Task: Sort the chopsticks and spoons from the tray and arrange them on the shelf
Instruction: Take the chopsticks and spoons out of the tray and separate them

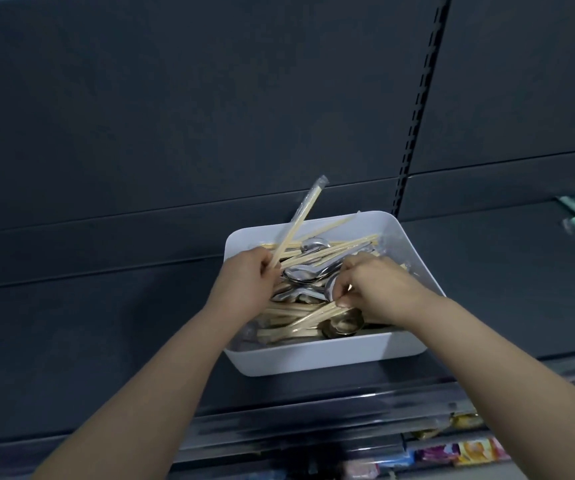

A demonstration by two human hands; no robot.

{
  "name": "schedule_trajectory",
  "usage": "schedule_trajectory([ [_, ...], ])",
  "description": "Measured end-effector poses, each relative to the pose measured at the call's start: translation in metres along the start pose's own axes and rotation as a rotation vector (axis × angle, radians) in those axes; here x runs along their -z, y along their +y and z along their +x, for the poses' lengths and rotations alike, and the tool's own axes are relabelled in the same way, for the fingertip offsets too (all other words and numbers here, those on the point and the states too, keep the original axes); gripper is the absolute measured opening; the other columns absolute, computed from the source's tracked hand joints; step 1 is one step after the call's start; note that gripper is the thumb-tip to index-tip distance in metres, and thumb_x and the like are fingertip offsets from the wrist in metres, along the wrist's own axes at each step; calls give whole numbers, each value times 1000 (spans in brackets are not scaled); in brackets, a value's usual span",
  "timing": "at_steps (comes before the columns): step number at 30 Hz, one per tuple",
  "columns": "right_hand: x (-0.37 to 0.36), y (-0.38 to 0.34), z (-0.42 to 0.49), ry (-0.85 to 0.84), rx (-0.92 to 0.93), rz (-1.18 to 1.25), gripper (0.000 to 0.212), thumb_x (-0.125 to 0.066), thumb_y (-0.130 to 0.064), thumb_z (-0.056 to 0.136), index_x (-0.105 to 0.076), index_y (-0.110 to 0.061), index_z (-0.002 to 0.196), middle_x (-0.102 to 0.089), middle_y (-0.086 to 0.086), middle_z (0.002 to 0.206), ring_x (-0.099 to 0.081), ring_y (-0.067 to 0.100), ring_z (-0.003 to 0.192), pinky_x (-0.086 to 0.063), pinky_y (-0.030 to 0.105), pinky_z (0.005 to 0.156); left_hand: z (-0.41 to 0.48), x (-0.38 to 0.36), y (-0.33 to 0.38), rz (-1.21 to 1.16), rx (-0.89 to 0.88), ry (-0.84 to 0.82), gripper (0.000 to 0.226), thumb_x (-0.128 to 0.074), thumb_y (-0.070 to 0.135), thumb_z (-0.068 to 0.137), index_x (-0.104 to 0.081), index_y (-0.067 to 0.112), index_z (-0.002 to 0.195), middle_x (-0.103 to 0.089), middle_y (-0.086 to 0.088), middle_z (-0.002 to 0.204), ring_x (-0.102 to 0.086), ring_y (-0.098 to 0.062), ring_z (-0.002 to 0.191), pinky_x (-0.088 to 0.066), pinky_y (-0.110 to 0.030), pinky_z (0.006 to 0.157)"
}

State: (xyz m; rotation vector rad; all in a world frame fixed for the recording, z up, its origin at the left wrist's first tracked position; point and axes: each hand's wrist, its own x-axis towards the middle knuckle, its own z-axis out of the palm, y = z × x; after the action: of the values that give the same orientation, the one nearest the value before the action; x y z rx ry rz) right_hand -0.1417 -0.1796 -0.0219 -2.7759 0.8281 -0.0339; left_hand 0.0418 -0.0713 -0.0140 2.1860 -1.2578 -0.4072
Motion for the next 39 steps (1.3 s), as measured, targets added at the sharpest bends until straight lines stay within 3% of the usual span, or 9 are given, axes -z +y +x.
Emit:
schedule_trajectory([
  [4,-4,-1,-1,-9,27,-142,12,-53,-25,91,-64,-28,97,-48,-6,100,-46,18,111,-35,36,88,-6,0,3,-232,60,13,12,-59,12,93,-65,18,84,-70,-1,77,-70,-19,74,-59,-41,80],
  [9,0,1,-6,-144,10,-144,17,-59,-33,89,-61,-34,106,-51,-8,108,-43,15,115,-33,37,92,-10,0,6,-234,70,20,14,-59,10,93,-65,20,83,-70,2,77,-69,-15,71,-59,-40,80],
  [15,4,6,-7,81,14,-112,3,-48,-28,95,-50,-28,95,-62,-5,100,-55,20,99,-35,34,78,-13,2,4,-232,86,67,11,-58,12,94,-66,16,89,-70,4,78,-66,-9,68,-58,-33,76],
  [19,1,6,-10,-182,71,97,19,-65,-44,85,-61,-31,99,-57,-8,100,-52,15,101,-45,33,84,-12,7,7,-291,109,126,10,-58,13,95,-67,13,92,-70,1,78,-67,-12,68,-59,-33,74],
  [22,-2,5,-11,-257,-10,8,21,-66,-42,85,-61,-29,100,-51,-9,100,-52,17,105,-42,31,81,-11,9,8,-287,103,122,10,-57,14,95,-67,12,92,-70,0,77,-66,-13,67,-59,-35,74],
  [25,4,1,-8,-124,-127,-10,21,-51,-39,95,-56,-22,106,-60,-3,104,-56,23,95,-36,30,71,-11,10,7,-293,112,148,11,-56,11,95,-66,13,93,-70,0,78,-67,-16,70,-59,-36,75],
  [29,18,9,4,184,-300,52,9,-39,-21,99,-40,-14,94,-60,7,85,-51,30,69,-36,35,56,-10,10,2,-284,147,220,12,-51,13,98,-63,16,96,-68,1,83,-66,-15,75,-57,-36,74],
  [32,23,18,8,179,-418,223,4,-35,-14,99,-38,-14,95,-48,2,74,-43,18,60,-26,31,47,-7,4,2,-141,113,102,16,-51,16,97,-61,19,84,-66,3,79,-61,-19,73,-50,-33,67],
  [39,18,27,-5,269,-435,434,17,-39,-8,94,-47,-10,109,-55,7,84,-55,31,76,-42,37,60,-13,-21,11,347,49,-379,26,-78,27,74,-53,21,70,-53,5,74,-54,-16,72,-40,-26,57],
])
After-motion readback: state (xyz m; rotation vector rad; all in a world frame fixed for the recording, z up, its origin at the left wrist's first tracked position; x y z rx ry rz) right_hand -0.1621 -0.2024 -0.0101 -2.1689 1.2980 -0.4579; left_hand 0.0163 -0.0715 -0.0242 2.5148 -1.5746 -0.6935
